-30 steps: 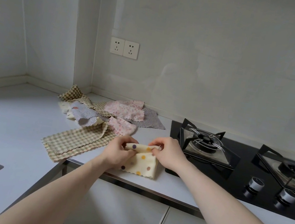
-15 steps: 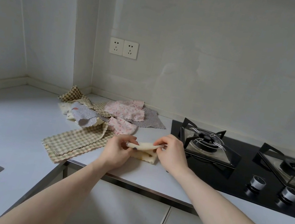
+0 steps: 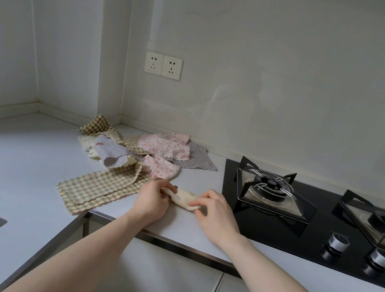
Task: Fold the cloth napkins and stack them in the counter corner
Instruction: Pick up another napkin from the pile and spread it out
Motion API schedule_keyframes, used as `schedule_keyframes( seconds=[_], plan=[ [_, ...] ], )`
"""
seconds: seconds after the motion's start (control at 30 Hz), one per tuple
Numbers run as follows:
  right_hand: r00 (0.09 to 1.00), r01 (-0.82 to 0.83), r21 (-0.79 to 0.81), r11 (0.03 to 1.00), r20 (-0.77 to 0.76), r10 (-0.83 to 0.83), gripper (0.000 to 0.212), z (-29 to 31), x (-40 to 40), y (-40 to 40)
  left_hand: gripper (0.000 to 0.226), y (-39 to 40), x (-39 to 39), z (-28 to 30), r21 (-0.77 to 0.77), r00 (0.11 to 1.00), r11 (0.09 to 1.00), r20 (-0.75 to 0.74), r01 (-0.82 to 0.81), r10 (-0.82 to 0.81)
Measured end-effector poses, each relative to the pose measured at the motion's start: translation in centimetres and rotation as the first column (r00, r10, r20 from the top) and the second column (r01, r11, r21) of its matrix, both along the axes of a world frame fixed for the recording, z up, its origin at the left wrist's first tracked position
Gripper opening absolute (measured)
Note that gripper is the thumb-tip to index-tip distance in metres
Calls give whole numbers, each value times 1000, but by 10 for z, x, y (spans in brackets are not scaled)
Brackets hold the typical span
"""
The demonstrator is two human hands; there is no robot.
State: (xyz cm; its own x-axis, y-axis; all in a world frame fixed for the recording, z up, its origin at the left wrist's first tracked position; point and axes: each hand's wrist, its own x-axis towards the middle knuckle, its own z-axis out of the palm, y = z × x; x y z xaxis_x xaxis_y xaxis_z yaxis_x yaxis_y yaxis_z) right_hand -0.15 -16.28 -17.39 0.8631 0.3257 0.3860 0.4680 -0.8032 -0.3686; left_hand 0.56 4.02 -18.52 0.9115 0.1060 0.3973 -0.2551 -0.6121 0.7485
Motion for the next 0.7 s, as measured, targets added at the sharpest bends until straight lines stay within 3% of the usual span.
schedule_keyframes(
  seconds=[0.17,0.3,0.37,0.43,0.53,0.63,0.7],
  plan=[
    [996,76,17,997,-40,-75,22,-2,0,0,30,-5,-1,-1,88,1000,996,-24,-17,19],
    [986,157,40,987,-62,-154,19,5,8,2,23,-8,-1,4,29,991,998,-116,-57,60],
    [976,192,87,978,-125,-180,16,10,15,-1,33,-6,4,5,6,981,996,-173,-94,93],
    [968,189,83,978,-182,-172,31,14,23,-4,52,2,13,8,28,960,996,-266,-80,84],
    [960,145,-55,988,-234,-154,52,13,36,-8,71,11,26,16,42,934,999,-358,2,13],
    [960,84,-186,979,-249,-130,42,14,48,-9,42,9,25,16,118,945,991,-325,70,-28],
    [959,22,-120,993,-279,-55,26,13,56,-12,29,7,20,10,81,964,991,-253,111,-87]
  ],
)
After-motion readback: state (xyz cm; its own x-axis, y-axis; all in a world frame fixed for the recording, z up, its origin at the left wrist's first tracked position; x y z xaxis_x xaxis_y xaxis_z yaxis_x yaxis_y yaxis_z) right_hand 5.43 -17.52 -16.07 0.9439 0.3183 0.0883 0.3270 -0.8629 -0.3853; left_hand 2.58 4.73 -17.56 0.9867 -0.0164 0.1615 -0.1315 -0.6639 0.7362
